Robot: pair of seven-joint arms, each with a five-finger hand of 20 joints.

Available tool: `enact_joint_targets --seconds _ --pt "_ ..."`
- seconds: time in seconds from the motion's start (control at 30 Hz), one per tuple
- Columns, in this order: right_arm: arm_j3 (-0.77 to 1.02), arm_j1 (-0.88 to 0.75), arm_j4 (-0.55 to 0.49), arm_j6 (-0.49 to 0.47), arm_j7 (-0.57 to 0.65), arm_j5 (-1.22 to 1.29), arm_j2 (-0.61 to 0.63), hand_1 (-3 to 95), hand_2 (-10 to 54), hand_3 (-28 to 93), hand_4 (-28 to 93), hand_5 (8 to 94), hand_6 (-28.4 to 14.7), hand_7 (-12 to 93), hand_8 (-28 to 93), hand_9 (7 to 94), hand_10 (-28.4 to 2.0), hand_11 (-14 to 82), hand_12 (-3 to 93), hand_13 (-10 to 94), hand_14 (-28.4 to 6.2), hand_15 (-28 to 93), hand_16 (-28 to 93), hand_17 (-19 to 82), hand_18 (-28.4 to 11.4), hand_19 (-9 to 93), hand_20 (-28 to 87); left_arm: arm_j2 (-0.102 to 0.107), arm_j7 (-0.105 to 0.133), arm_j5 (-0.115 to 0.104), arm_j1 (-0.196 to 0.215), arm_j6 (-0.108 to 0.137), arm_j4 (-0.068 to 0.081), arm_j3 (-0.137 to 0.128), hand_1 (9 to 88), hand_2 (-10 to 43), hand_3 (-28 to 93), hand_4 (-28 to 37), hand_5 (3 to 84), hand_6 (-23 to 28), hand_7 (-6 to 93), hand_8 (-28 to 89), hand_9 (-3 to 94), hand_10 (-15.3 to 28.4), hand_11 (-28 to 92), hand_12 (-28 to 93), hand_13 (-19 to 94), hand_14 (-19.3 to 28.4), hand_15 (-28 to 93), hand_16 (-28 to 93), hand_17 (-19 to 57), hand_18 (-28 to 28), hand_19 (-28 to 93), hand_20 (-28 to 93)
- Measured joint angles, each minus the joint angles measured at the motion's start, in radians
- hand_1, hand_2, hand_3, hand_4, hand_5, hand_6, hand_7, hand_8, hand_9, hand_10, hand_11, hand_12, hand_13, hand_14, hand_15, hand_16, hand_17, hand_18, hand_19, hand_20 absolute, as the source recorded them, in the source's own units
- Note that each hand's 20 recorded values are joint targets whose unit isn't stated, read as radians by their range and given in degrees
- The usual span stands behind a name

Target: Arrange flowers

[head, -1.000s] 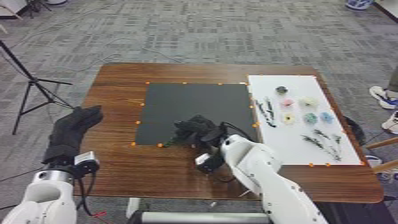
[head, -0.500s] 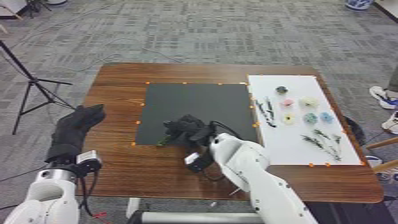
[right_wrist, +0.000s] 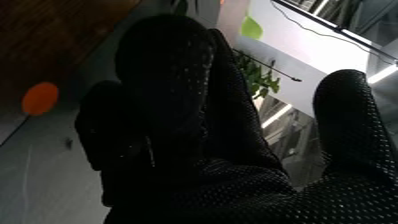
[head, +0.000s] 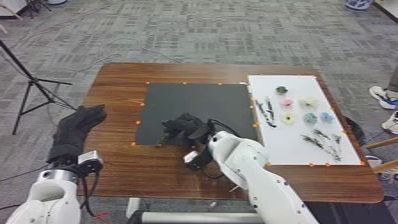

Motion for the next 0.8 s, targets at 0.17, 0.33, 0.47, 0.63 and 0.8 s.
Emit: enact_joint_targets --seconds 0.17,0.33,0.47,0.63,0.8 --pt "0.001 0.008 0.007 0.001 -0.001 -0.017 0.005 17.0 13.6 52 -11 61.4 -6.5 9 -7 60.2 -16.9 7.2 7.5 94 -6.7 50 26 63 -17.7 93 39 0.000 0.001 0.000 -0.005 -0.005 0.003 0.007 21.2 12.8 68 -28.3 51.1 4.3 15.4 -6 47.2 14.1 21 13 35 17.1 19 0 4.1 8.6 5 13" --pt "0.003 0.023 0.026 -0.001 -0.008 -0.043 0.004 17.0 13.6 52 -11 60.9 -6.6 9 -7 59.6 -17.0 7.0 7.5 94 -6.7 49 26 63 -17.6 93 39 -0.001 0.002 0.000 -0.008 -0.011 0.004 0.011 21.2 12.8 68 -28.3 51.2 4.2 15.5 -6 47.2 14.1 21 13 35 17.2 19 0 4.1 8.6 5 13" --pt "0.006 0.031 0.037 -0.003 -0.010 -0.054 0.000 16.9 13.5 52 -11 60.5 -6.6 9 -7 59.0 -17.0 7.0 7.5 94 -6.7 49 26 63 -17.7 93 39 -0.002 0.003 0.000 -0.009 -0.011 0.004 0.012 21.2 12.8 68 -28.3 51.2 4.2 15.6 -6 47.1 14.2 21 13 35 17.1 19 0 4.1 8.6 5 13" --pt "0.007 0.037 0.043 -0.010 -0.012 -0.059 -0.006 17.0 13.5 52 -11 60.4 -6.7 9 -7 58.9 -17.0 6.9 7.5 94 -6.7 49 26 63 -17.7 93 38 -0.002 0.001 0.000 -0.011 -0.010 0.004 0.017 21.1 12.8 68 -28.3 51.2 4.2 15.7 -6 47.1 14.2 21 13 35 17.0 19 0 4.1 8.6 5 13" --pt "0.005 0.040 0.045 -0.012 -0.012 -0.059 -0.012 17.1 13.6 52 -11 60.1 -6.7 9 -7 58.7 -16.9 6.9 7.5 94 -6.7 49 26 63 -17.8 93 38 -0.002 -0.001 0.000 -0.017 -0.010 0.005 0.023 21.0 12.8 68 -28.3 51.3 4.2 15.7 -6 47.1 14.1 21 13 35 17.0 19 0 4.1 8.6 5 13"
